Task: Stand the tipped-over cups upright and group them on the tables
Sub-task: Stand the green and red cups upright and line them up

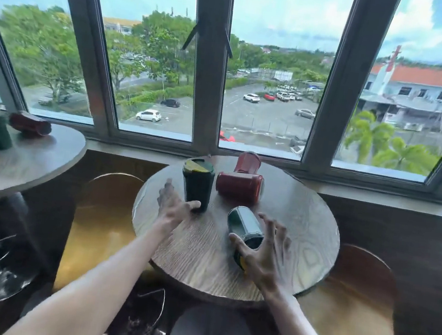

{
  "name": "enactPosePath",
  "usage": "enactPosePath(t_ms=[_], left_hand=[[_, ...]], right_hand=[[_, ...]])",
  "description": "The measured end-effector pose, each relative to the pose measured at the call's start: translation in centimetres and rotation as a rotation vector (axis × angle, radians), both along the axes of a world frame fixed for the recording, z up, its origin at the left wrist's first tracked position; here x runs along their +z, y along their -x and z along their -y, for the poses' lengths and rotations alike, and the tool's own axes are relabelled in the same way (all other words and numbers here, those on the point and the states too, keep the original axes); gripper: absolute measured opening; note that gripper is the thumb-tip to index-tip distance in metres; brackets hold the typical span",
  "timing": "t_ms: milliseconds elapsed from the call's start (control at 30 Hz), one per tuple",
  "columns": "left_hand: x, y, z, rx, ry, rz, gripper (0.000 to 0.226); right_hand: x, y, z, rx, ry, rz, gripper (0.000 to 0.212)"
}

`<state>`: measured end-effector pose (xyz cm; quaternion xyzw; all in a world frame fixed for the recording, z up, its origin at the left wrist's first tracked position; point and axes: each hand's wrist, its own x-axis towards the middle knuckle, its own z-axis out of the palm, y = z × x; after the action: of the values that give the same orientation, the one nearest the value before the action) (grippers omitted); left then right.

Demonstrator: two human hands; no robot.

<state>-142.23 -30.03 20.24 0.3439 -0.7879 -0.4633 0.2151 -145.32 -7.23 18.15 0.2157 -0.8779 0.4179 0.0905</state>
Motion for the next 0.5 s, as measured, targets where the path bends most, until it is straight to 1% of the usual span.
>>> enactPosePath(t_ms=[100, 133, 200, 233, 300, 400, 500], left_hand=[[-0.5, 1.8, 1.7, -0.079, -0.086, -0.049, 0.11], [-0.7, 2.2, 2.1, -0.104, -0.096, -0.06, 0.107], [-1.3, 2.8, 2.5, -0.157, -0.122, -0.083, 0.091], [-1.6, 3.0, 2.6, -0.182, -0.139, -0.101, 0.083], [-2.1, 3.4, 2.9, -0.211, -0.163, -0.113, 0.075], [-2.3, 3.7, 3.1, -0.189, -0.133, -0.085, 0.074], [-2.6, 3.8, 3.6, -0.172, -0.074, -0.069, 0.077]], right_hand=[[-1.8, -0.8, 0.6, -0.024, 0.109, 0.038, 0.089], [-2.3, -1.1, 0.7, -0.021, 0.121, 0.056, 0.093], [-3.1, -1.8, 0.8, -0.003, 0.131, 0.078, 0.097], [-3.4, -1.9, 0.8, 0.002, 0.128, 0.082, 0.098], [-3.8, -1.9, 0.8, 0.003, 0.097, 0.077, 0.098], [-4.0, -1.7, 0.6, 0.011, 0.07, 0.055, 0.095], [-3.5, -1.3, 0.8, 0.004, 0.095, 0.043, 0.091]])
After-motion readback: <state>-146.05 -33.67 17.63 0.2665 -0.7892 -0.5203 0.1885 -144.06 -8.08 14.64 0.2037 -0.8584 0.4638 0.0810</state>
